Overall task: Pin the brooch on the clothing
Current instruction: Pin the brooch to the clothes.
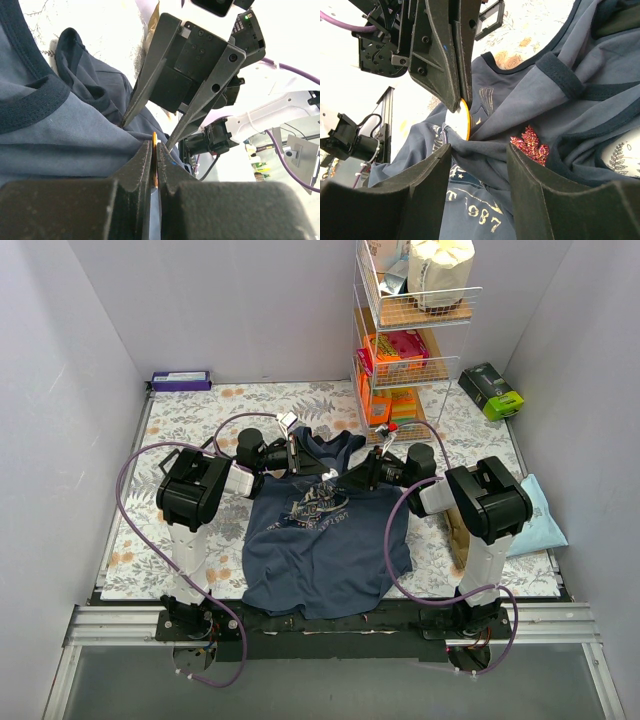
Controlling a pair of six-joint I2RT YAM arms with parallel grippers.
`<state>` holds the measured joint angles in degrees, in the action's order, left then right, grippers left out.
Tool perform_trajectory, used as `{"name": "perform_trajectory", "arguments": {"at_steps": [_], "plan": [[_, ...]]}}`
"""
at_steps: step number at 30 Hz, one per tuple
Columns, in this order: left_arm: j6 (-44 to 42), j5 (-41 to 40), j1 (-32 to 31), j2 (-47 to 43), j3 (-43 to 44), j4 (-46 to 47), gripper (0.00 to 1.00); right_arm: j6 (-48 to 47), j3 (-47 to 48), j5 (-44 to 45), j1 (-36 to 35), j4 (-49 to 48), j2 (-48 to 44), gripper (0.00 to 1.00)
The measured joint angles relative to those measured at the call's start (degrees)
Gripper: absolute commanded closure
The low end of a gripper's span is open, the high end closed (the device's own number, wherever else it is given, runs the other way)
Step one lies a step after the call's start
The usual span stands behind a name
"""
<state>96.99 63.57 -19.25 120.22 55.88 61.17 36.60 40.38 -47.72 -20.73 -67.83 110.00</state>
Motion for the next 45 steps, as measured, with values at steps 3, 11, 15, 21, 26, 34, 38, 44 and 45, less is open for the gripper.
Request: {"name": "perform_trajectory", "arguments": {"at_steps": [3, 11, 15, 21, 26, 34, 38, 44, 45], "plan": [[0.26, -0.20, 0.00, 0.00, -0.02, 0.44, 1.00, 0.48, 0.00, -0.39, -0.02, -0.17, 0.17, 0.48], [-0.17, -0.28, 0.00, 0.00, -0.07, 0.42, 1.00, 2.47, 0.90, -1.64, -0.59, -2.40, 2.27, 0.55], [-1.31, -0.44, -0.09, 0.00, -0.07, -0.74, 1.00, 3.78, 1.25, -2.19, -0.74, -3.96, 3.28, 0.60], [-3.48, -0.79, -0.74, -0.02, -0.04, -2.75, 1.00, 5.92, 2.03, -3.26, -0.76, -5.31, 4.48, 0.78], [-6.58, -0.81, -1.07, -0.35, 0.02, -5.88, 0.93, 7.06, 2.38, -3.65, -0.74, -5.55, 4.98, 0.95], [-16.00, -1.36, -1.31, -5.44, 0.87, -17.11, 0.14, 8.22, 2.38, -5.22, -0.76, -5.86, 5.29, 0.99], [-19.08, -1.42, -0.66, -8.85, 0.85, -20.22, 0.12, 8.22, 2.38, -6.78, -0.76, -5.88, 5.29, 0.99], [-32.00, -1.33, 0.31, -11.54, 3.56, -35.34, 0.29, 7.91, 2.38, -9.27, -0.76, -5.70, 5.27, 0.99], [-34.62, -1.31, 0.33, -11.85, 4.15, -38.80, 0.32, 7.58, 2.38, -9.66, -0.76, -5.53, 5.25, 0.99]]}}
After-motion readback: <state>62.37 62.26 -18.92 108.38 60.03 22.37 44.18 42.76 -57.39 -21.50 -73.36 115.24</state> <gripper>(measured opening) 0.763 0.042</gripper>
